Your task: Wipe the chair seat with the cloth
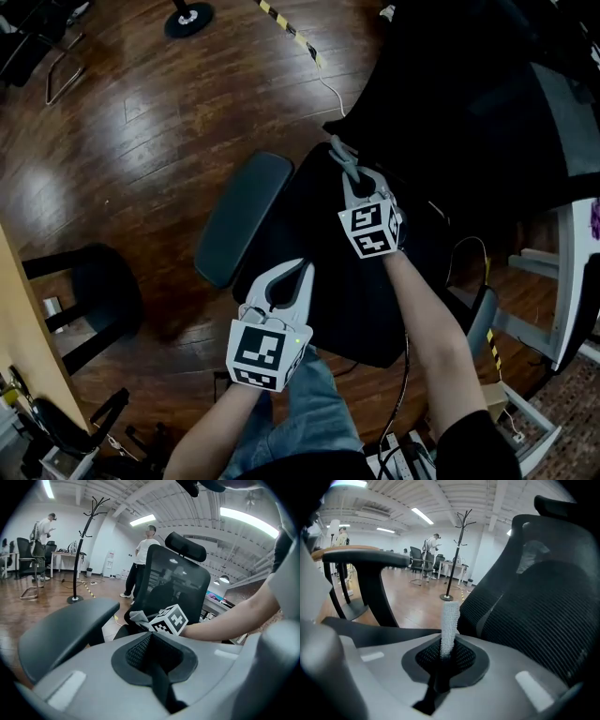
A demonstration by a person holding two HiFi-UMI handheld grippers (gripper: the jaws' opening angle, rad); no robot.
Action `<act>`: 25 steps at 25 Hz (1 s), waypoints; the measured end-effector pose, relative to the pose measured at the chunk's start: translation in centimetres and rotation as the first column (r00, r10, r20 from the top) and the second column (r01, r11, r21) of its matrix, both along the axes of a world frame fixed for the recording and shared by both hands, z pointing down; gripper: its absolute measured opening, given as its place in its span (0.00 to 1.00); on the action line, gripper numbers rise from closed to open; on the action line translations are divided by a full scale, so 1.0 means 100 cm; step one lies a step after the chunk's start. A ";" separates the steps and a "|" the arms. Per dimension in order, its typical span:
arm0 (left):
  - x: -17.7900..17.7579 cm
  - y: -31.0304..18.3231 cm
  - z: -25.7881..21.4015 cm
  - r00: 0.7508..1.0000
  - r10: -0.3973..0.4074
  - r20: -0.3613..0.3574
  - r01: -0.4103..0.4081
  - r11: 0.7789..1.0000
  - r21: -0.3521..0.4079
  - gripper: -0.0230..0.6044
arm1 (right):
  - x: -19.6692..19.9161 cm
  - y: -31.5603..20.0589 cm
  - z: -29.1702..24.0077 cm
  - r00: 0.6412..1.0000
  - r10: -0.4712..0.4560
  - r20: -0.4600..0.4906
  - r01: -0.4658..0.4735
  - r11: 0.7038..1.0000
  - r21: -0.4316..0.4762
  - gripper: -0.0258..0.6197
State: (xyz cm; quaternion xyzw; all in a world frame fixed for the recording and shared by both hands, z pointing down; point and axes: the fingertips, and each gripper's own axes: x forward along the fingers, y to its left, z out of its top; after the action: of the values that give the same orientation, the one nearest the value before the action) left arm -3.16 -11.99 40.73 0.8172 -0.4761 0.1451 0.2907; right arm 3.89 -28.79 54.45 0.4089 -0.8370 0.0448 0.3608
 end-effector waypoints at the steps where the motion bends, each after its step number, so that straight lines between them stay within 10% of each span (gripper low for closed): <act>1: -0.002 0.001 0.004 1.000 0.002 0.005 -0.002 1.000 -0.003 0.04 | -0.002 -0.004 0.008 0.999 -0.022 -0.025 0.022 1.000 -0.007 0.05; 9: -0.015 0.018 0.027 0.999 -0.012 0.030 0.014 0.999 -0.043 0.04 | -0.022 -0.001 0.048 0.977 -0.147 -0.155 0.139 0.988 -0.061 0.05; 25: -0.046 0.071 0.030 1.000 -0.003 0.029 0.004 0.999 -0.035 0.04 | -0.060 0.094 0.018 0.987 -0.140 -0.074 0.136 0.989 -0.052 0.05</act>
State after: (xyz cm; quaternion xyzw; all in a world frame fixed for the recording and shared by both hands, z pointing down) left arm -7.73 -4.85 43.73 0.8090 -0.4789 0.1646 0.2985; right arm -2.15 -19.41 56.29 0.3430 -0.8474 0.0234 0.4045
